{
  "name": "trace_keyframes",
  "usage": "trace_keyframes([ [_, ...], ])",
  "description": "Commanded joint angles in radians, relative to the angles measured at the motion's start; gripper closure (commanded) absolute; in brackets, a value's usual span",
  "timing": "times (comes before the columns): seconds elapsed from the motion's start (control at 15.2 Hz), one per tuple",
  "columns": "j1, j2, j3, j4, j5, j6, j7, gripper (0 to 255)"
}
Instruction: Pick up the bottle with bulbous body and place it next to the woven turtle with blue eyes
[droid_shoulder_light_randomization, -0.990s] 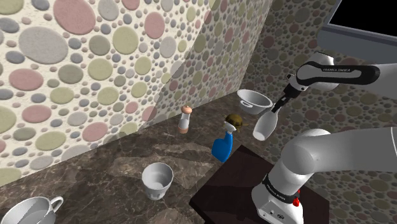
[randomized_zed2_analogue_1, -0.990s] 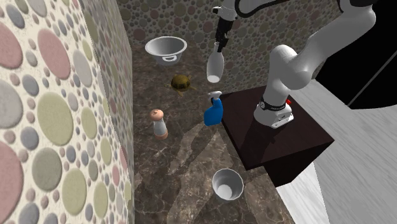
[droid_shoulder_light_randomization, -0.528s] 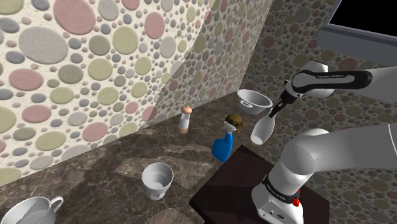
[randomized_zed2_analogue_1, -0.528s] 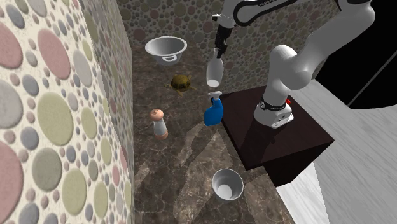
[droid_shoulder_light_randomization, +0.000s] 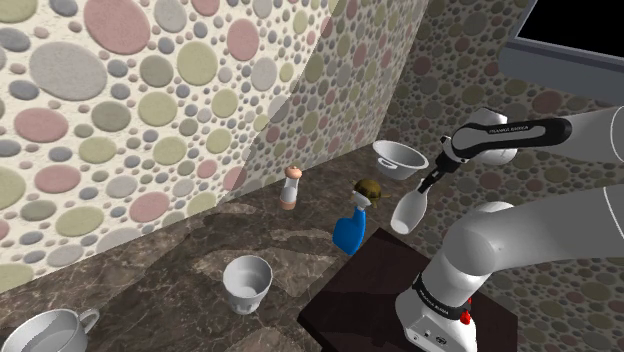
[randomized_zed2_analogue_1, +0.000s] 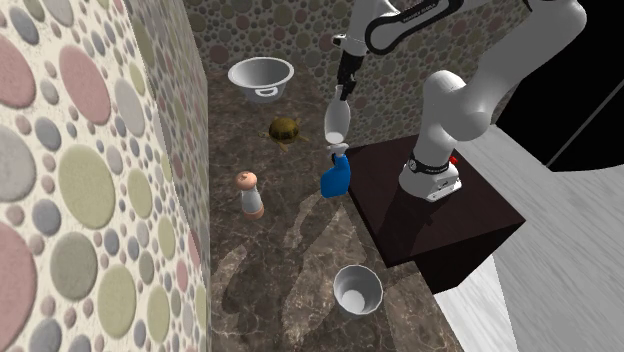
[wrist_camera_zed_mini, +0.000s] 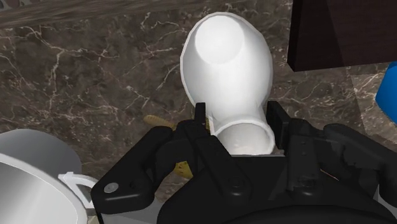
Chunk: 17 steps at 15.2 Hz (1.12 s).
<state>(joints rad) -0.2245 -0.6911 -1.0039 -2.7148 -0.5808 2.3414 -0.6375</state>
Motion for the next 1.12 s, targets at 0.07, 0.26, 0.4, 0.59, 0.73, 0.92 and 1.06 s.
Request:
trace_keyframes([
  [0.07,0.0,0.003,-0.005,-0.002,-0.002,0.006,-0.002,255],
  [0.26,0.0,0.003,-0.005,-0.002,-0.002,0.006,-0.002,255],
  [0.4,0.0,0.002,-0.005,-0.002,-0.002,0.006,-0.002,0],
  [0.59,0.0,0.003,-0.005,-0.002,-0.002,0.006,-0.002,0],
  [0.73,0.0,0.003,-0.005,-0.002,-0.002,0.006,-0.002,0],
  [0.92,-0.048,-0.086,0.083,0.037,0.023,-0.13,-0.004,0],
  [1.06,-0.057,-0.106,0.103,0.049,0.031,-0.164,-0.006,0],
])
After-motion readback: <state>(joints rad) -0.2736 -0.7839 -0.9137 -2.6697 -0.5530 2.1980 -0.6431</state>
